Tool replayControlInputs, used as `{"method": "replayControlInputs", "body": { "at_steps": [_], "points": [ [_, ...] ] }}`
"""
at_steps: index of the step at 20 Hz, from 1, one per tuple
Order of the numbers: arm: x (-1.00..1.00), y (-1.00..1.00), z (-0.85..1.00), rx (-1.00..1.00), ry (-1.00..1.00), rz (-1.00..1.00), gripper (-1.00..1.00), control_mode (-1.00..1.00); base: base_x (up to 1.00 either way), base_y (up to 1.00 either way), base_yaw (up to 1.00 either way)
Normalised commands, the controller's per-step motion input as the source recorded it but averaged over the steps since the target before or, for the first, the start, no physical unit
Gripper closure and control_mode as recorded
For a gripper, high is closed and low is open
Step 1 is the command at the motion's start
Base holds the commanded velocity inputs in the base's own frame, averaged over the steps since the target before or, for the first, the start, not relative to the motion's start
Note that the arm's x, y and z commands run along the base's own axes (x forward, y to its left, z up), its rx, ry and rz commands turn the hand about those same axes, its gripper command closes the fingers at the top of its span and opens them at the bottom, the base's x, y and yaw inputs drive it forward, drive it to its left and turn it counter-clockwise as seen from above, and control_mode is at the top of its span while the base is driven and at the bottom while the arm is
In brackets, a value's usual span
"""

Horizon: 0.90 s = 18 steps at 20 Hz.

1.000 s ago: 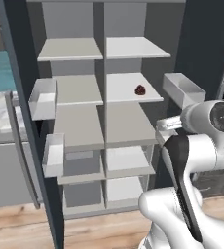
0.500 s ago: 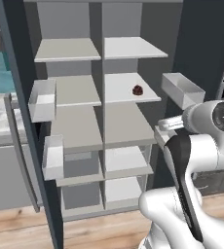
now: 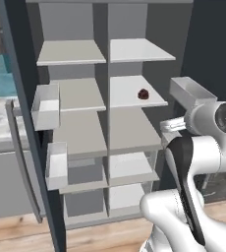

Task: Take the cakes from the fridge and place them on the empty tray on the dining counter.

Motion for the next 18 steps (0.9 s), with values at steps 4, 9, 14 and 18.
{"method": "replayControlInputs", "body": {
  "at_steps": [4,9,14,18],
  "points": [
    [0.00,0.00,0.00,0.00,0.00,0.00,-1.00,1.00,0.87,0.05,0.00],
    [0.00,0.00,0.00,0.00,0.00,0.00,-1.00,1.00,0.98,0.19,-0.01],
    [0.00,0.00,0.00,0.00,0.00,0.00,-1.00,1.00,1.00,0.22,-0.03],
    [0.00,0.00,0.00,0.00,0.00,0.00,-1.00,1.00,0.98,0.20,-0.05]
  ]
}}
